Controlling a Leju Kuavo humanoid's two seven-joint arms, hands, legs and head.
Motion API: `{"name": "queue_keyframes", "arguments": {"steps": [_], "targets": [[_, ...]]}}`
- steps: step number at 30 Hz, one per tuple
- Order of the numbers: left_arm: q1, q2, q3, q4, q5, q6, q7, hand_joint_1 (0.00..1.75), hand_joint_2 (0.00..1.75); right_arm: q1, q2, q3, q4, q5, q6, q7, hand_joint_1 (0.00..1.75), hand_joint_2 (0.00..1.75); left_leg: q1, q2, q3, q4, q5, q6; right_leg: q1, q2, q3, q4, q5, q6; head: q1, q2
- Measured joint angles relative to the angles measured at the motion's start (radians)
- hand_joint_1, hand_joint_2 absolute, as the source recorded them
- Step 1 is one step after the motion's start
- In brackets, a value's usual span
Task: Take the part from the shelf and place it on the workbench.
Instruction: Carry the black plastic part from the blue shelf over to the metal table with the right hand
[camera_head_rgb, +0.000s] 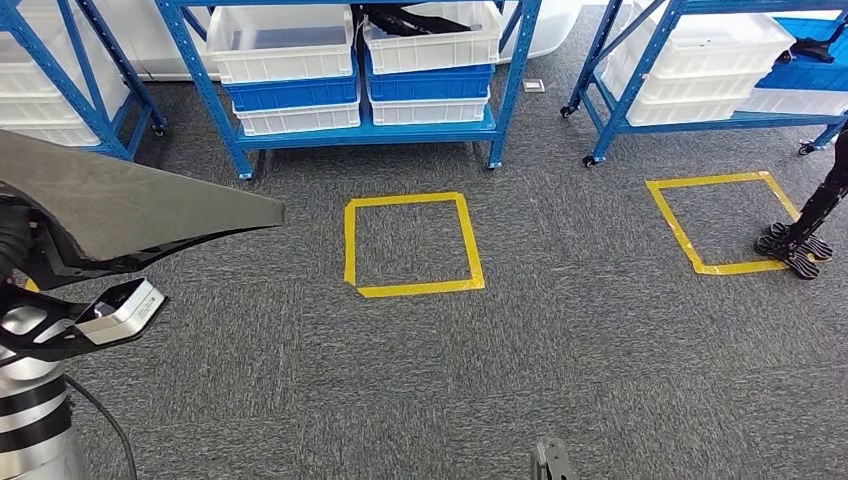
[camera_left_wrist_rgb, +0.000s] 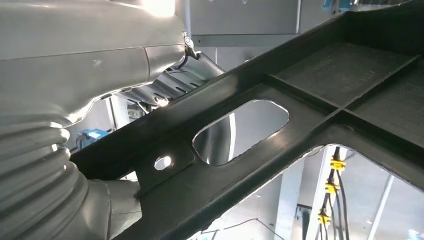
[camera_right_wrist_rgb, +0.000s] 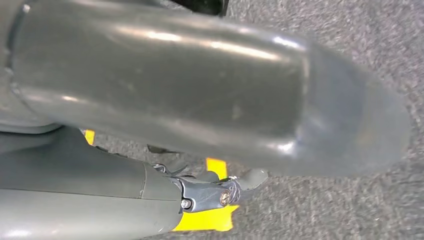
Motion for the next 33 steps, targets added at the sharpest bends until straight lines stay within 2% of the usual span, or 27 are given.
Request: {"name": "queue_keyframes", "arguments": {"steps": [1, 2, 3, 5, 6, 7, 9, 10, 11, 12, 13, 14, 15, 17, 18, 19, 21, 22, 23, 24, 26, 27, 28, 29, 30, 31, 33], "targets": [[-0.001, 0.000, 0.000, 0.000, 0.000, 0.000, 0.000, 1.75, 1.75, -0.002, 0.000, -0.001, 0.000, -0.001, 0.000, 0.000, 0.00, 0.00, -0.001, 0.000, -0.008, 0.000, 0.010, -0.004, 0.003, 0.000, 0.055, -0.079, -0.005, -0.007, 0.000, 0.000], [-0.002, 0.000, 0.000, 0.000, 0.000, 0.000, 0.000, 1.75, 1.75, -0.005, -0.001, -0.001, 0.000, -0.003, 0.000, 0.000, 0.00, 0.00, -0.002, 0.002, -0.012, -0.002, 0.022, -0.010, 0.007, 0.000, 0.092, -0.138, -0.012, -0.015, -0.001, 0.000], [-0.003, 0.000, 0.000, 0.000, 0.000, 0.000, 0.000, 1.75, 1.75, -0.006, -0.001, -0.001, 0.000, -0.004, 0.000, 0.000, 0.00, 0.00, -0.001, 0.003, -0.013, -0.006, 0.034, -0.016, 0.010, 0.001, 0.110, -0.174, -0.020, -0.021, 0.000, 0.000], [-0.005, 0.000, 0.000, 0.000, 0.000, 0.000, 0.000, 1.75, 1.75, -0.006, 0.000, -0.001, 0.000, -0.007, 0.000, 0.000, 0.00, 0.00, 0.001, 0.004, -0.015, -0.016, 0.051, -0.029, 0.007, 0.002, 0.100, -0.187, -0.007, -0.032, 0.000, 0.000], [-0.006, 0.000, 0.000, 0.001, 0.000, 0.000, 0.000, 1.75, 1.75, -0.005, 0.001, -0.001, 0.000, -0.008, 0.000, 0.000, 0.00, 0.00, 0.002, 0.003, -0.021, -0.009, 0.037, -0.034, 0.002, 0.002, 0.095, -0.189, 0.003, -0.040, 0.000, 0.000], [-0.006, 0.000, 0.000, 0.001, 0.000, 0.000, 0.000, 1.75, 1.75, -0.004, 0.002, -0.001, 0.000, -0.009, 0.000, 0.000, 0.00, 0.00, 0.003, 0.002, -0.029, 0.013, 0.003, -0.038, -0.003, 0.001, 0.088, -0.192, 0.015, -0.050, -0.003, 0.000], [-0.007, 0.001, 0.002, 0.001, 0.000, 0.000, 0.000, 1.75, 1.75, -0.003, 0.003, -0.001, 0.000, -0.010, 0.000, 0.000, 0.00, 0.00, 0.004, 0.000, -0.049, 0.091, -0.091, -0.042, -0.005, -0.001, 0.075, -0.193, 0.036, -0.062, -0.007, 0.000], [-0.006, 0.001, 0.002, 0.002, 0.000, 0.000, 0.000, 1.75, 1.75, -0.003, 0.003, -0.001, 0.000, -0.011, 0.000, 0.000, 0.00, 0.00, 0.005, 0.000, -0.058, 0.143, -0.131, -0.045, -0.004, -0.002, 0.066, -0.192, 0.044, -0.064, -0.009, 0.000], [-0.006, 0.001, 0.002, 0.003, 0.001, 0.000, 0.000, 1.75, 1.75, -0.002, 0.004, -0.001, 0.000, -0.013, 0.000, 0.000, 0.00, 0.00, 0.006, 0.000, -0.065, 0.194, -0.153, -0.049, -0.004, -0.002, 0.055, -0.191, 0.052, -0.064, -0.008, 0.000], [-0.005, 0.001, 0.002, 0.004, 0.001, 0.000, 0.000, 1.75, 1.75, -0.002, 0.004, -0.001, 0.000, -0.014, 0.000, 0.000, 0.00, 0.00, 0.007, 0.000, -0.065, 0.235, -0.159, -0.052, -0.004, -0.002, 0.043, -0.188, 0.060, -0.063, -0.008, 0.000], [-0.005, 0.001, 0.001, 0.006, 0.001, 0.000, 0.000, 1.75, 1.75, -0.001, 0.004, -0.001, 0.000, -0.015, 0.000, -0.001, 0.00, 0.00, 0.009, 0.000, -0.056, 0.261, -0.150, -0.056, -0.004, -0.002, 0.029, -0.184, 0.068, -0.060, -0.008, 0.000], [-0.005, 0.001, 0.001, 0.007, 0.001, 0.000, 0.000, 1.75, 1.75, 0.001, 0.004, -0.001, 0.000, -0.016, 0.000, -0.001, 0.00, 0.00, 0.012, 0.000, -0.030, 0.253, -0.127, -0.059, -0.005, -0.002, 0.015, -0.179, 0.074, -0.056, -0.008, 0.000], [-0.005, 0.000, 0.001, 0.007, 0.001, 0.000, 0.000, 1.75, 1.75, 0.002, 0.004, -0.001, 0.000, -0.017, 0.000, -0.001, 0.00, 0.00, 0.016, 0.000, 0.011, 0.212, -0.103, -0.062, -0.006, -0.002, 0.003, -0.172, 0.079, -0.052, -0.008, 0.000], [-0.005, 0.000, 0.000, 0.007, 0.001, 0.000, 0.000, 1.75, 1.75, 0.003, 0.004, -0.001, -0.001, -0.017, 0.000, -0.001, 0.00, 0.00, 0.018, -0.003, 0.104, 0.092, -0.098, -0.066, -0.006, -0.002, -0.020, -0.154, 0.086, -0.043, -0.009, 0.000], [-0.006, 0.000, 0.000, 0.007, 0.001, 0.000, 0.000, 1.75, 1.75, 0.003, 0.004, -0.001, -0.001, -0.017, 0.000, -0.001, 0.00, 0.00, 0.016, -0.005, 0.130, 0.047, -0.109, -0.065, -0.004, -0.001, -0.029, -0.147, 0.090, -0.036, -0.009, 0.000], [-0.006, 0.000, 0.000, 0.007, 0.001, 0.000, 0.000, 1.75, 1.75, 0.003, 0.004, -0.001, -0.001, -0.018, 0.000, -0.002, 0.00, 0.00, 0.012, -0.007, 0.141, 0.022, -0.121, -0.062, -0.003, -0.001, -0.038, -0.142, 0.096, -0.028, -0.009, 0.000], [-0.007, 0.000, 0.000, 0.008, 0.000, 0.000, 0.000, 1.75, 1.75, 0.004, 0.004, -0.001, -0.001, -0.019, 0.000, -0.002, 0.00, 0.00, 0.009, -0.006, 0.127, 0.011, -0.115, -0.043, -0.004, 0.000, -0.054, -0.140, 0.108, -0.011, -0.008, 0.000], [-0.008, -0.001, 0.000, 0.008, -0.001, 0.000, 0.000, 1.75, 1.75, 0.005, 0.003, -0.001, -0.001, -0.020, 0.000, -0.002, 0.00, 0.00, 0.009, -0.005, 0.117, 0.009, -0.106, -0.029, -0.005, 0.001, -0.066, -0.132, 0.101, -0.007, -0.007, 0.000], [-0.009, -0.001, 0.000, 0.008, -0.002, 0.000, 0.000, 1.75, 1.75, 0.006, 0.003, -0.001, -0.001, -0.020, 0.000, -0.002, 0.00, 0.00, 0.009, -0.003, 0.105, 0.006, -0.094, -0.015, -0.005, 0.002, -0.081, -0.112, 0.079, -0.007, -0.005, 0.000], [-0.010, -0.001, 0.000, 0.009, -0.003, 0.000, 0.000, 1.75, 1.75, 0.007, 0.003, -0.001, -0.001, -0.021, 0.000, -0.003, 0.00, 0.00, 0.010, -0.001, 0.092, 0.004, -0.082, -0.005, -0.005, 0.002, -0.099, -0.070, 0.042, -0.011, -0.003, 0.000], [-0.011, -0.002, 0.000, 0.009, -0.003, 0.000, 0.000, 1.75, 1.75, 0.007, 0.003, -0.001, -0.001, -0.022, 0.000, -0.003, 0.00, 0.00, 0.007, 0.001, 0.063, 0.004, -0.060, 0.005, -0.006, 0.002, -0.132, 0.050, -0.039, -0.018, 0.001, 0.000], [-0.011, -0.002, 0.000, 0.009, -0.004, 0.000, 0.000, 1.75, 1.75, 0.007, 0.003, -0.001, -0.001, -0.024, 0.000, -0.003, 0.00, 0.00, 0.007, 0.001, 0.049, 0.004, -0.049, 0.005, -0.006, 0.002, -0.141, 0.104, -0.060, -0.016, 0.002, 0.000], [-0.011, -0.003, 0.000, 0.009, -0.005, 0.000, 0.000, 1.75, 1.75, 0.007, 0.003, -0.001, -0.001, -0.025, 0.000, -0.003, 0.00, 0.00, 0.006, 0.002, 0.035, 0.005, -0.038, 0.004, -0.006, 0.002, -0.137, 0.132, -0.059, -0.009, 0.002, 0.000], [-0.010, -0.003, 0.000, 0.010, -0.006, 0.000, 0.000, 1.75, 1.75, 0.007, 0.003, -0.001, -0.001, -0.026, 0.000, -0.003, 0.00, 0.00, 0.005, 0.002, 0.021, 0.005, -0.026, 0.003, -0.006, 0.002, -0.118, 0.130, -0.043, -0.001, 0.002, 0.000], [-0.011, -0.003, 0.000, 0.010, -0.006, 0.000, 0.000, 1.75, 1.75, 0.006, 0.003, -0.001, -0.001, -0.027, 0.000, -0.003, 0.00, 0.00, 0.005, 0.002, 0.008, 0.005, -0.015, 0.000, -0.005, 0.002, -0.082, 0.094, -0.021, 0.005, 0.002, 0.000], [-0.011, -0.003, 0.000, 0.010, -0.006, 0.000, 0.000, 1.75, 1.75, 0.005, 0.003, -0.001, -0.001, -0.027, 0.000, -0.003, 0.00, 0.00, 0.005, 0.002, -0.003, 0.005, -0.003, -0.003, -0.003, 0.002, -0.029, 0.031, -0.007, 0.006, 0.002, 0.000], [-0.012, -0.003, 0.000, 0.010, -0.006, 0.000, 0.000, 1.75, 1.75, 0.000, 0.001, -0.001, -0.001, -0.029, 0.000, -0.004, 0.00, 0.00, 0.003, 0.003, -0.016, 0.004, 0.017, -0.013, 0.004, 0.002, 0.079, -0.113, -0.014, -0.008, 0.001, 0.000]]}}
